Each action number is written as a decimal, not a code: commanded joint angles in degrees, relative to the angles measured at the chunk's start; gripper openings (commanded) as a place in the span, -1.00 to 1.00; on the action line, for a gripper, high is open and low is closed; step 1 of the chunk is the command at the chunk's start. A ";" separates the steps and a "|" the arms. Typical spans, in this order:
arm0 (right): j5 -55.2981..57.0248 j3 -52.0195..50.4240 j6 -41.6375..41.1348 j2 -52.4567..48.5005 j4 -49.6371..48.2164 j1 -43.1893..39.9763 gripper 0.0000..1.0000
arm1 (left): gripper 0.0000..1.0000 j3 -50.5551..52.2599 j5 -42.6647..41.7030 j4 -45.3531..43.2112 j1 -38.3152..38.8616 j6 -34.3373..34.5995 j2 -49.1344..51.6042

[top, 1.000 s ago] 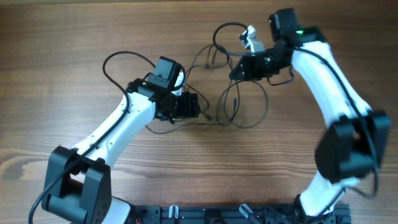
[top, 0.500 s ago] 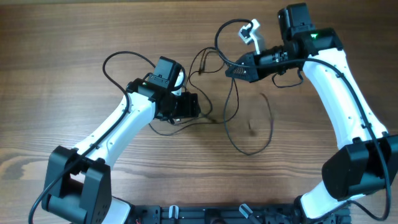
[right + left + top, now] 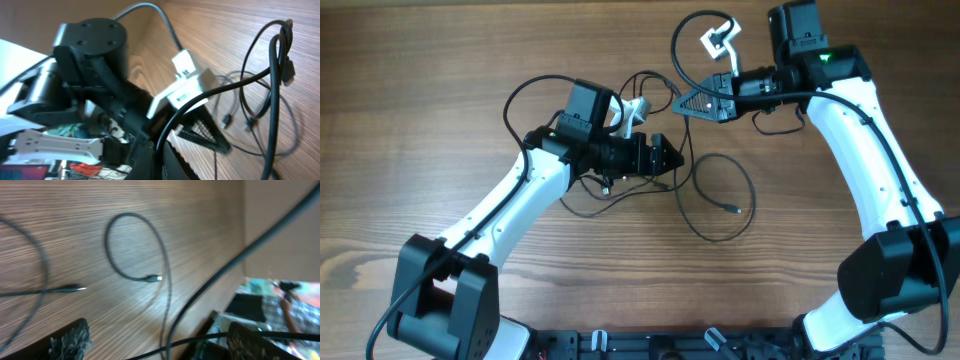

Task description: Untangle cables

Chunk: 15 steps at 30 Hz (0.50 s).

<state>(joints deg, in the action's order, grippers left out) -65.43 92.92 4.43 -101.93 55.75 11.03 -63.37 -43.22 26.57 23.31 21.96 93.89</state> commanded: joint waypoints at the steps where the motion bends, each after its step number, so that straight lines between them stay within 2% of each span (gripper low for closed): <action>1: -8.57 0.07 -2.08 0.92 -1.73 0.44 -0.91 | 0.82 -0.33 -8.28 -2.93 0.09 -0.07 0.42; 6: -12.31 0.07 -3.56 0.92 -3.17 0.44 -0.91 | 0.80 -0.33 -9.07 -5.90 0.11 -0.04 0.42; 13: -17.86 0.07 -3.78 0.92 -4.90 0.44 -0.91 | 0.44 -0.33 -9.22 -9.68 0.11 -0.07 0.42; 15: -17.81 0.07 -4.90 0.92 -6.03 0.44 -0.91 | 0.22 -0.33 -9.53 -9.86 0.11 -0.07 0.42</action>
<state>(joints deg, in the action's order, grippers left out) -79.26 92.92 0.84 -101.93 51.03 11.11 -63.37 -51.09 17.26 23.31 22.31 93.89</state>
